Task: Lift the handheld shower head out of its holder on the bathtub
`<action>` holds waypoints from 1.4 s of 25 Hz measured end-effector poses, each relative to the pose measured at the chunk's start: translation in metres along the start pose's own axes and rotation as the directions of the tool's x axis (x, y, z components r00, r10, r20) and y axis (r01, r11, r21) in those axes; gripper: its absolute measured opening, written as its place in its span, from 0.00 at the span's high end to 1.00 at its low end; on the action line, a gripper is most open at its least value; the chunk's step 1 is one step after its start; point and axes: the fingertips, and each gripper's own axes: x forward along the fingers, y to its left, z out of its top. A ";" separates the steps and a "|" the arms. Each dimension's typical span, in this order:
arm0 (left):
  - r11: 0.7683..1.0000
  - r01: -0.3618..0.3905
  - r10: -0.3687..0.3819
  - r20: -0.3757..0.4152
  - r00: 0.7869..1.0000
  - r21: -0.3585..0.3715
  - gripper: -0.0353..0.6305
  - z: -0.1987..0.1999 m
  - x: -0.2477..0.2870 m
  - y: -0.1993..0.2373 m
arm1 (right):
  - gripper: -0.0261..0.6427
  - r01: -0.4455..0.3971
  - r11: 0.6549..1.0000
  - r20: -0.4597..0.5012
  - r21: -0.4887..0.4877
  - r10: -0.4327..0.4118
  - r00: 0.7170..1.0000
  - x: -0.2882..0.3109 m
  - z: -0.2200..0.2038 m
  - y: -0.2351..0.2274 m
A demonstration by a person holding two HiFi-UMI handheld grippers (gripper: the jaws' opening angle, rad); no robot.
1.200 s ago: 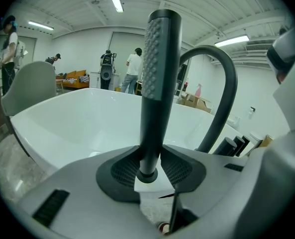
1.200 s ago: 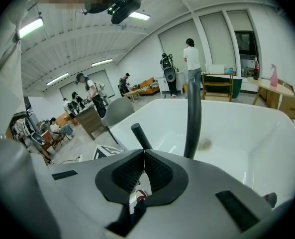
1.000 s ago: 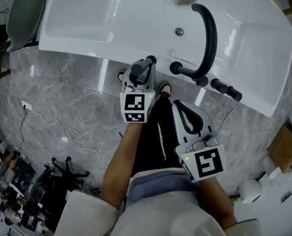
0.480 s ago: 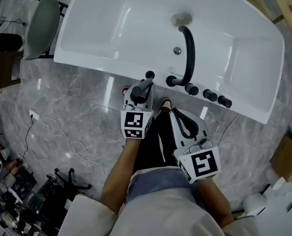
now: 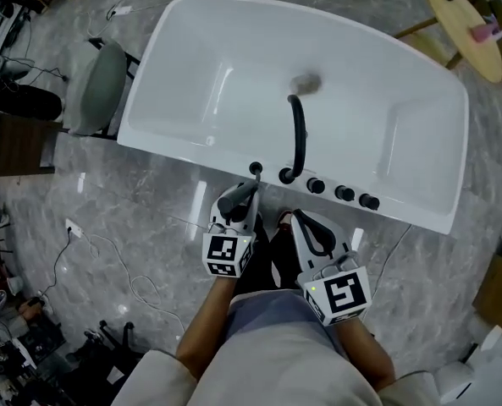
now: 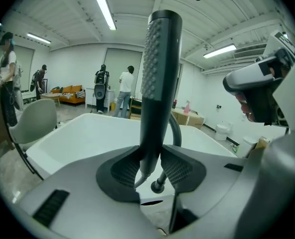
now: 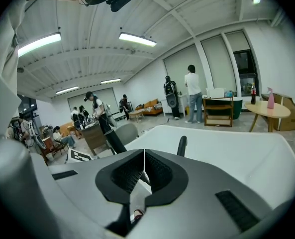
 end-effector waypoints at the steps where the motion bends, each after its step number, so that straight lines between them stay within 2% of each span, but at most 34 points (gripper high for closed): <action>1: 1.000 -0.001 0.001 0.009 1.000 0.004 0.74 0.006 -0.004 -0.002 | 0.93 -0.003 1.000 0.013 -0.005 0.003 1.000 -0.003 0.005 0.000; 6: 0.999 -0.021 0.020 0.045 0.999 0.024 0.74 0.046 -0.029 -0.006 | 0.93 -0.036 0.998 0.068 -0.046 0.039 0.997 -0.016 0.048 0.007; 10: 0.999 0.034 -0.035 0.043 0.998 0.016 0.74 0.074 -0.034 -0.035 | 0.93 -0.015 0.999 0.069 -0.047 0.018 0.997 -0.038 0.080 -0.001; 16: 0.999 0.023 -0.026 0.103 0.994 0.028 0.74 0.096 -0.065 -0.022 | 0.93 -0.092 0.989 0.136 -0.112 0.107 0.985 -0.023 0.089 0.031; 20: 0.996 0.091 -0.089 0.142 0.986 -0.009 0.74 0.116 -0.068 -0.043 | 0.93 -0.091 0.986 0.156 -0.141 0.113 0.981 -0.032 0.092 0.023; 22: 0.995 0.104 -0.102 0.151 0.983 -0.004 0.74 0.123 -0.074 -0.042 | 0.93 -0.081 0.986 0.164 -0.147 0.105 0.981 -0.032 0.092 0.026; 30: 0.996 0.092 -0.092 0.211 0.973 0.006 0.74 0.163 -0.116 -0.039 | 0.93 -0.084 0.979 0.174 -0.186 0.117 0.978 -0.053 0.112 0.040; 35: 0.997 0.076 -0.077 0.270 0.960 0.014 0.74 0.195 -0.122 -0.031 | 0.93 -0.135 0.948 0.169 -0.288 0.189 0.967 -0.055 0.147 0.035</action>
